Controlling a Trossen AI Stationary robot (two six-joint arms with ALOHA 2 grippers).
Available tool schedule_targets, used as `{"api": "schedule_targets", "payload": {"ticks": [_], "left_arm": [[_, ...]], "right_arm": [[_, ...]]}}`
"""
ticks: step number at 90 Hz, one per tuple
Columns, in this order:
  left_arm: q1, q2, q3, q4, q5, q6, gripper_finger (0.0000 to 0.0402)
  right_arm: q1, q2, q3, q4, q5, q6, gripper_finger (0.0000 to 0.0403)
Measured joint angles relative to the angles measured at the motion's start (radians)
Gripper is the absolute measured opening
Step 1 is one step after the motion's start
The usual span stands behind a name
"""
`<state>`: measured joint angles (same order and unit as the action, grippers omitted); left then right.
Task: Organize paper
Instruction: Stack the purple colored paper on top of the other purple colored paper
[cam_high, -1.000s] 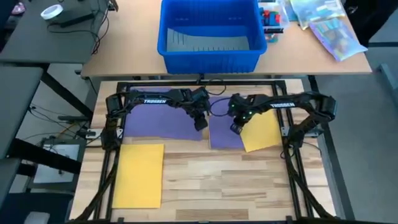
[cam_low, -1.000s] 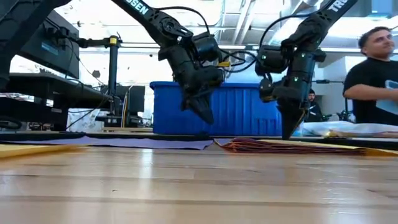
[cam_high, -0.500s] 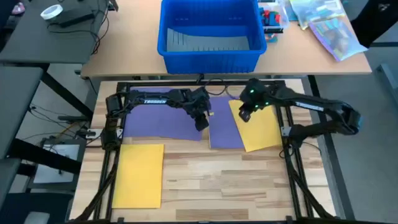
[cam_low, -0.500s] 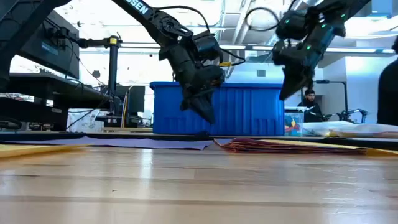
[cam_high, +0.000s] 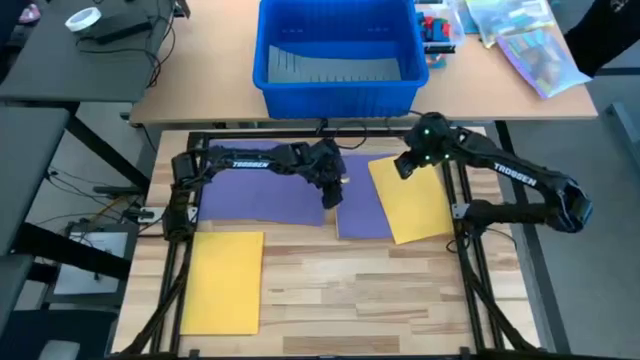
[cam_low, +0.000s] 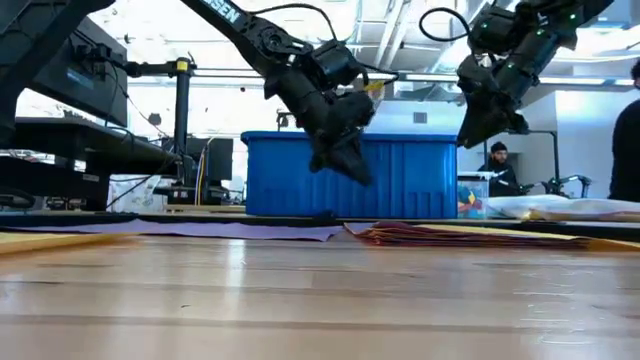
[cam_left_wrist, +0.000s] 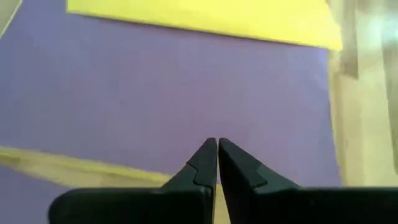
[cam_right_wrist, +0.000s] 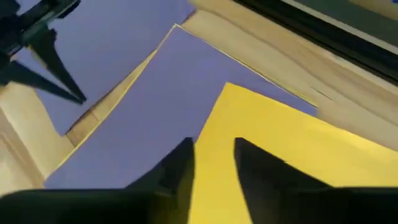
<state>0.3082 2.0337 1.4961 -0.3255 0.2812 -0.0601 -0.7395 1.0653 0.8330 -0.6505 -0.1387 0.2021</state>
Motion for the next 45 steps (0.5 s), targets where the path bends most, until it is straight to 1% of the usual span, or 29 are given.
{"api": "schedule_targets", "payload": {"ticks": [7,14,17,21,27,33,38,45], "left_arm": [[-0.017,0.043,0.003,0.012,0.011,0.018,0.0000],[-0.030,0.064,-0.001,-0.027,-0.002,0.021,0.0000],[-0.035,0.076,0.000,-0.001,-0.024,0.021,0.0000],[-0.037,0.083,0.005,0.011,-0.033,0.024,0.0000],[-0.035,0.087,0.000,-0.022,-0.030,0.046,0.0000],[-0.034,0.106,0.006,0.002,-0.034,0.071,0.0000],[-0.034,0.116,0.002,-0.040,-0.032,0.075,0.0000],[-0.035,0.122,0.004,-0.041,-0.027,0.075,0.0000]], "right_arm": [[-0.004,0.000,0.000,-0.003,0.000,-0.027,0.0163],[-0.003,-0.001,0.000,-0.016,-0.001,-0.042,0.0178],[-0.003,-0.001,0.000,-0.018,-0.002,-0.042,0.0182],[-0.002,-0.001,0.000,-0.028,-0.004,-0.043,0.0184],[0.009,0.000,-0.003,-0.019,-0.004,-0.055,0.0184],[0.023,0.003,-0.011,-0.015,-0.004,-0.082,0.0182],[0.037,0.004,-0.026,0.011,-0.005,-0.095,0.0180],[0.055,0.004,-0.054,0.027,-0.007,-0.084,0.0178]]}}
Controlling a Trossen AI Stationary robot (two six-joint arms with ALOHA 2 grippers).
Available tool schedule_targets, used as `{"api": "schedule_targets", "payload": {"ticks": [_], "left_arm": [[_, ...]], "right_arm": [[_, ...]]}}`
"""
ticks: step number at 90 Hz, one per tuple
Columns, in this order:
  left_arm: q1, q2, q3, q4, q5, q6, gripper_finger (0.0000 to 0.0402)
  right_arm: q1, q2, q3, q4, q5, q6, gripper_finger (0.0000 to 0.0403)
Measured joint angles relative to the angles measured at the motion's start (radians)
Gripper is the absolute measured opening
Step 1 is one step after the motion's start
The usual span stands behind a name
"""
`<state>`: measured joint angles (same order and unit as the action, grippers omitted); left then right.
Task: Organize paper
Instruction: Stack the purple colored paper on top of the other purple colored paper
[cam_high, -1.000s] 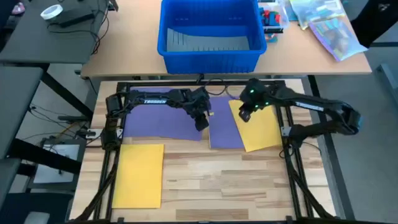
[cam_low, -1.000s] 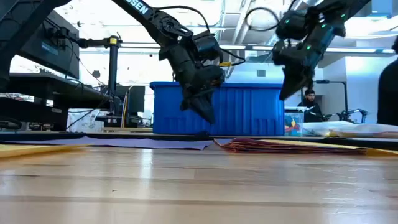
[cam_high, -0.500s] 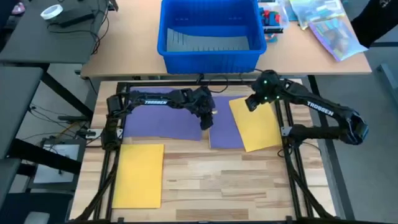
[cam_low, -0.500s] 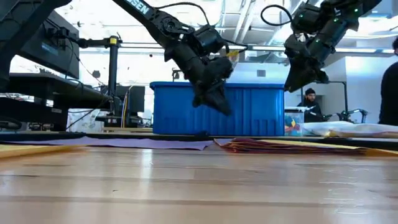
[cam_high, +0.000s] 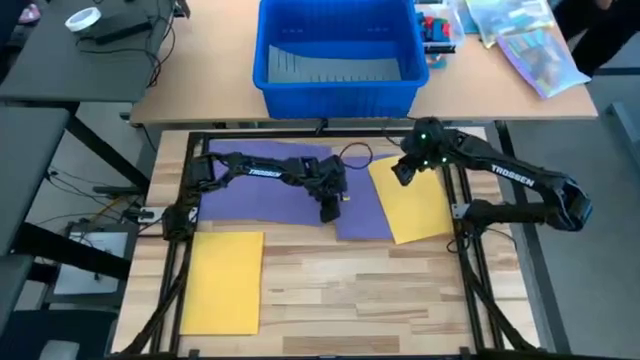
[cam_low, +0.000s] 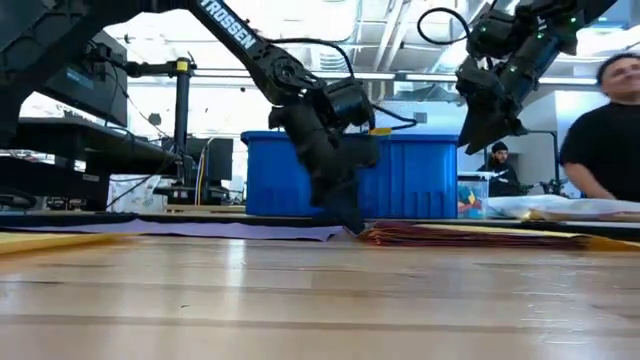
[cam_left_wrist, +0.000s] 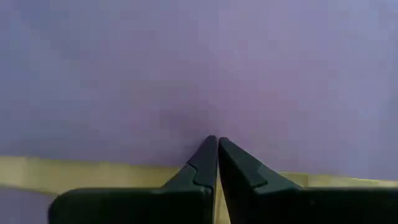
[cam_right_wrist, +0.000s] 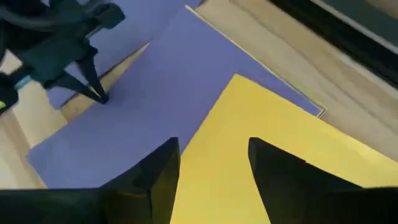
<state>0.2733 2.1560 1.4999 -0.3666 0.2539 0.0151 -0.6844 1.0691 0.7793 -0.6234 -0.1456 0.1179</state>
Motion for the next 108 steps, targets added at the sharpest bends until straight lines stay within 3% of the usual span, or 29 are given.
{"api": "schedule_targets", "payload": {"ticks": [23,41,56,87,108], "left_arm": [[-0.003,0.001,0.000,-0.009,-0.046,0.048,0.0000],[0.013,-0.020,-0.001,-0.139,-0.083,0.083,0.0000],[0.037,-0.033,0.001,-0.232,-0.178,0.091,0.0000],[0.051,-0.030,0.035,-0.245,-0.120,0.078,0.0000],[0.047,-0.027,0.074,-0.243,-0.046,0.072,0.0000]], "right_arm": [[0.061,0.000,-0.081,0.029,0.000,0.049,0.0175],[0.086,0.000,-0.085,0.027,0.002,0.063,0.0175],[0.103,0.000,-0.085,0.029,0.004,0.064,0.0175],[0.123,0.000,-0.085,0.062,0.008,0.064,0.0175],[0.220,0.074,-0.112,0.265,0.009,-0.009,0.0175]]}}
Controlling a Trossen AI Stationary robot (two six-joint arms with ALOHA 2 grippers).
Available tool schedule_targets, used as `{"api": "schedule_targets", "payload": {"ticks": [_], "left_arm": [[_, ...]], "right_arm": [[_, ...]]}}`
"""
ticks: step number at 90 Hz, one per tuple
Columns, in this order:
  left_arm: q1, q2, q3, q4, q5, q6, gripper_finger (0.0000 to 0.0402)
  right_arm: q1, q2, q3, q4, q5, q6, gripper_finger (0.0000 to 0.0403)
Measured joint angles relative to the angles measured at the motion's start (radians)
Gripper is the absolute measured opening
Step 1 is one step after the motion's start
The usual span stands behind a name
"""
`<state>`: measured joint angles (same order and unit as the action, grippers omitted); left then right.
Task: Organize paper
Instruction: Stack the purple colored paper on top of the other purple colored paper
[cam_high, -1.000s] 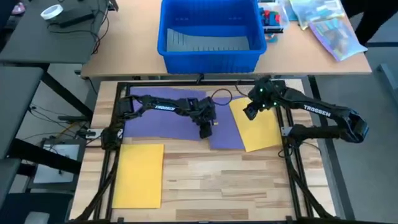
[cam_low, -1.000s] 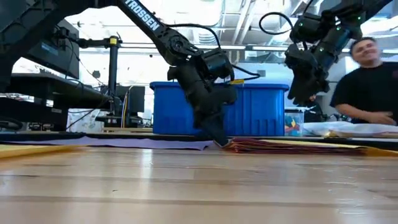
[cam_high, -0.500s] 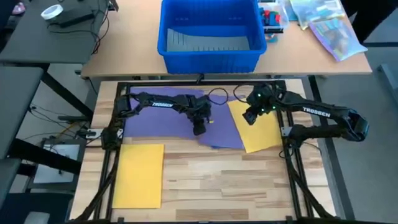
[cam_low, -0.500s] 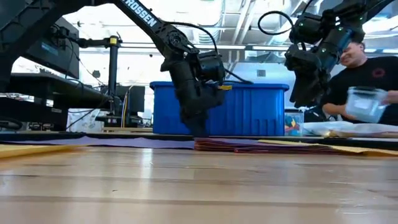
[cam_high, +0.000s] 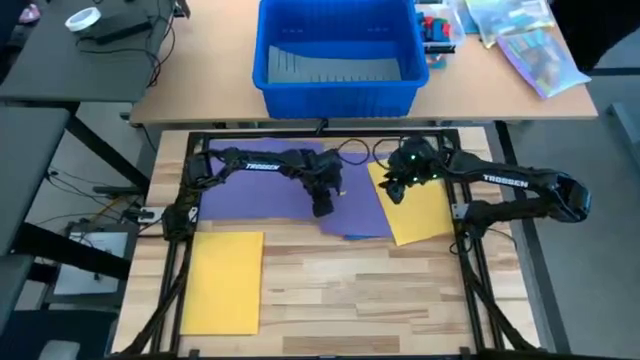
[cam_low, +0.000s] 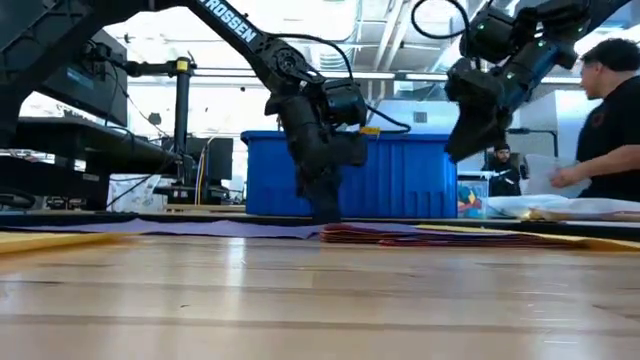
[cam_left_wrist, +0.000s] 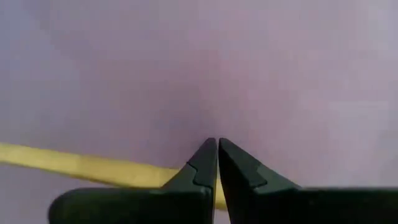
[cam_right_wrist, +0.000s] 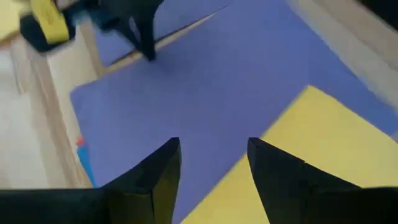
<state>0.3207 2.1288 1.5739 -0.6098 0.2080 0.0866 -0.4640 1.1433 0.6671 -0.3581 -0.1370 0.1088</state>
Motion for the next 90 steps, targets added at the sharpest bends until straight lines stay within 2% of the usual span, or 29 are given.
{"api": "schedule_targets", "payload": {"ticks": [9,24,33,41,46,50,70,80,90], "left_arm": [[0.001,0.000,0.011,-0.025,0.000,0.010,0.0000],[-0.001,0.000,0.017,-0.046,0.004,-0.002,0.0000],[0.000,0.000,0.017,-0.074,0.004,-0.006,0.0000],[-0.001,0.000,0.010,-0.082,0.004,0.001,0.0000],[-0.002,0.000,0.008,-0.088,0.004,0.003,0.0000],[-0.002,0.000,0.007,-0.097,0.001,0.005,0.0000],[0.000,-0.001,0.007,-0.144,-0.111,0.018,0.0000],[0.007,-0.001,0.007,-0.190,-0.137,0.047,0.0000],[0.009,-0.002,0.007,-0.249,-0.216,0.063,0.0000]], "right_arm": [[0.038,0.110,-0.019,0.116,0.001,-0.002,0.0175],[0.089,0.306,-0.020,0.202,0.003,0.047,0.0159],[0.110,0.386,-0.020,0.199,0.004,0.063,0.0119],[0.120,0.427,-0.014,0.173,0.008,0.062,0.0063],[0.118,0.440,-0.013,0.143,0.008,0.044,0.0024],[0.118,0.440,-0.012,0.120,0.008,0.023,0.0011],[0.082,0.376,-0.017,-0.051,0.003,-0.028,0.0001],[0.056,0.341,-0.020,-0.097,0.007,-0.031,0.0001],[0.034,0.310,-0.023,-0.123,0.018,-0.031,0.0001]]}}
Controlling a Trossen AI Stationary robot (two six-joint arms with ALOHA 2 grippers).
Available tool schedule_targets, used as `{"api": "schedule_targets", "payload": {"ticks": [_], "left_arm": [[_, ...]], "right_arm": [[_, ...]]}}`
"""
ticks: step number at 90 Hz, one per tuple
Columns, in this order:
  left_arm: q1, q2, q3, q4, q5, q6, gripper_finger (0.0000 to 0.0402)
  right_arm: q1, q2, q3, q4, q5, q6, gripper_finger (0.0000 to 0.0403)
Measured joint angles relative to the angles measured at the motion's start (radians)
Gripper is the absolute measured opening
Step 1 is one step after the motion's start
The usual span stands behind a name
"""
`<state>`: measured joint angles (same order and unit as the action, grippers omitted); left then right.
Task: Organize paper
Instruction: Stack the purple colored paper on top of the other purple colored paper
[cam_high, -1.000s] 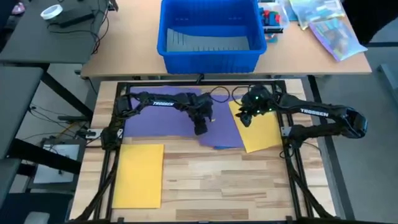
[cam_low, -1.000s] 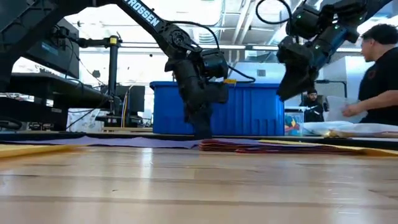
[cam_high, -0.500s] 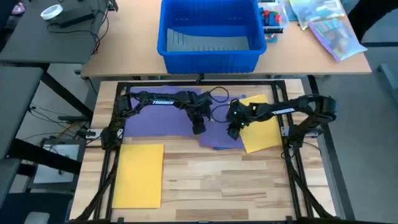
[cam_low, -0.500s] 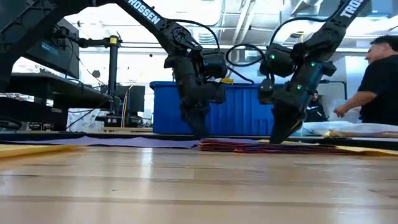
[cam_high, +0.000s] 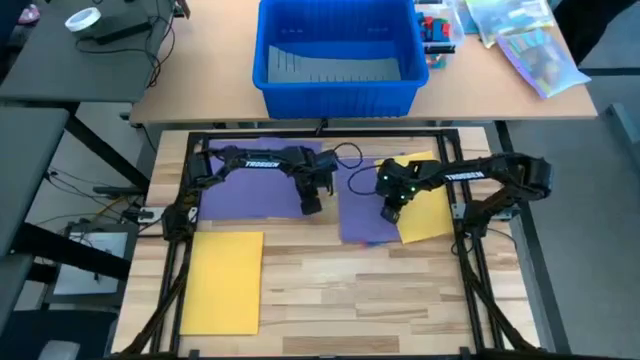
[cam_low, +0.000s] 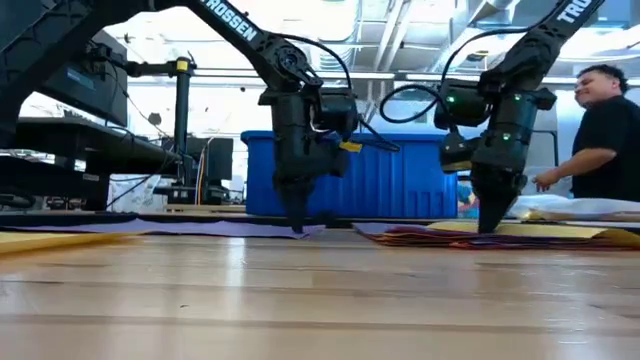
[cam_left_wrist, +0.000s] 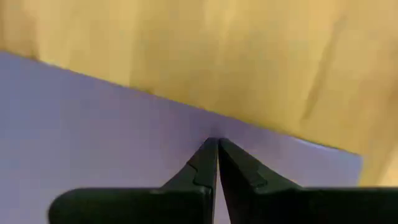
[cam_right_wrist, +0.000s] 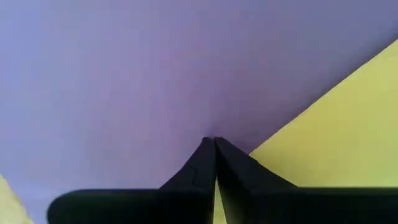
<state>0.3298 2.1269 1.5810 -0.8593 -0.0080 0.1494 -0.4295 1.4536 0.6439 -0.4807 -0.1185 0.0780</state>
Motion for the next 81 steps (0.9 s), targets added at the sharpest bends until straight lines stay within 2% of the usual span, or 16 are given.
{"api": "schedule_targets", "payload": {"ticks": [12,25,35,43,61,81], "left_arm": [[0.006,0.000,0.007,-0.035,-0.017,0.000,0.0000],[0.004,-0.002,0.071,0.043,0.081,-0.006,0.0000],[0.003,-0.002,0.080,0.123,0.110,-0.032,0.0000],[0.004,-0.002,0.053,0.195,0.109,-0.031,0.0000],[0.020,-0.001,-0.061,0.247,0.109,0.029,0.0000],[0.038,-0.005,-0.080,0.056,0.085,0.052,0.0000]], "right_arm": [[-0.013,-0.037,-0.001,0.009,0.006,0.000,0.0001],[-0.019,-0.057,0.000,0.014,0.005,0.000,0.0001],[-0.018,-0.059,0.000,0.017,0.003,0.003,0.0001],[-0.011,-0.059,0.000,0.018,0.000,0.008,0.0001],[-0.009,-0.059,0.001,0.017,-0.003,0.010,0.0001],[-0.009,-0.059,0.002,0.015,-0.003,0.011,0.0001]]}}
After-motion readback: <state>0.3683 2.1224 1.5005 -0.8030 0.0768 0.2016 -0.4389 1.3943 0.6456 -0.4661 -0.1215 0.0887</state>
